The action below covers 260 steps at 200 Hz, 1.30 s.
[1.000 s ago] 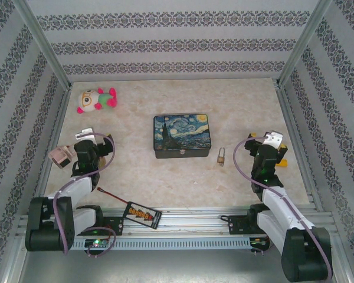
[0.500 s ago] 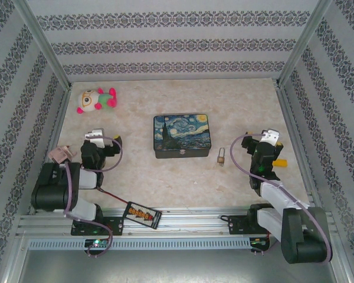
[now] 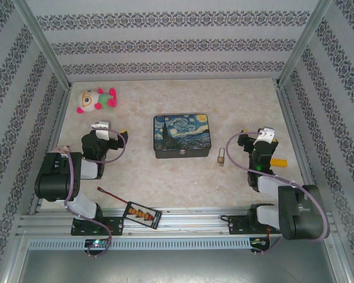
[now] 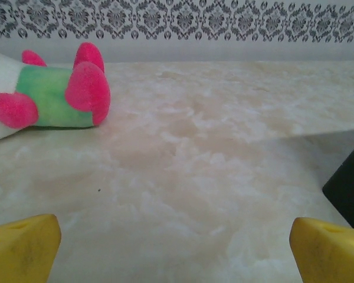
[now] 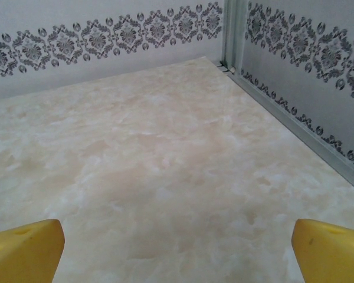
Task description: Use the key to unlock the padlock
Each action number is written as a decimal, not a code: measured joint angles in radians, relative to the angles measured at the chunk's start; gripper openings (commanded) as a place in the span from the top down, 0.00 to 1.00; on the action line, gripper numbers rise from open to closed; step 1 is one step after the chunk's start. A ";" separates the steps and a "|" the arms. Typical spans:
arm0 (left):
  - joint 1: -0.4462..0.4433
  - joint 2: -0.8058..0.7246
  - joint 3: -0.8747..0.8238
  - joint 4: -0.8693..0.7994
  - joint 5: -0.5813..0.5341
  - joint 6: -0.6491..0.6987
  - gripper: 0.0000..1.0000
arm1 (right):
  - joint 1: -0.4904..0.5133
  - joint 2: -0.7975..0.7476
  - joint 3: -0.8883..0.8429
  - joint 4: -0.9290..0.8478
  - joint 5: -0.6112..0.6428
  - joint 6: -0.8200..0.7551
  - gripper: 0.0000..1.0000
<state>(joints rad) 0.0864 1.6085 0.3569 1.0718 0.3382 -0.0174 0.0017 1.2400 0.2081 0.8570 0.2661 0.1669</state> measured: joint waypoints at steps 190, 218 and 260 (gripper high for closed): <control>0.000 0.000 -0.006 -0.034 0.001 0.010 0.01 | -0.040 0.300 0.146 0.161 -0.397 -0.105 0.02; 0.000 0.000 -0.014 -0.034 -0.002 0.010 0.01 | -0.046 0.300 0.146 0.147 -0.453 -0.120 0.02; 0.000 0.000 -0.014 -0.034 -0.002 0.010 0.01 | -0.011 0.300 0.133 0.146 -0.264 -0.106 0.02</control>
<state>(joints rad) 0.0864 1.6085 0.3424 1.0382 0.3359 -0.0071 -0.0093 1.5398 0.3412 1.0035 0.0017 0.0605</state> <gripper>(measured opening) 0.993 0.982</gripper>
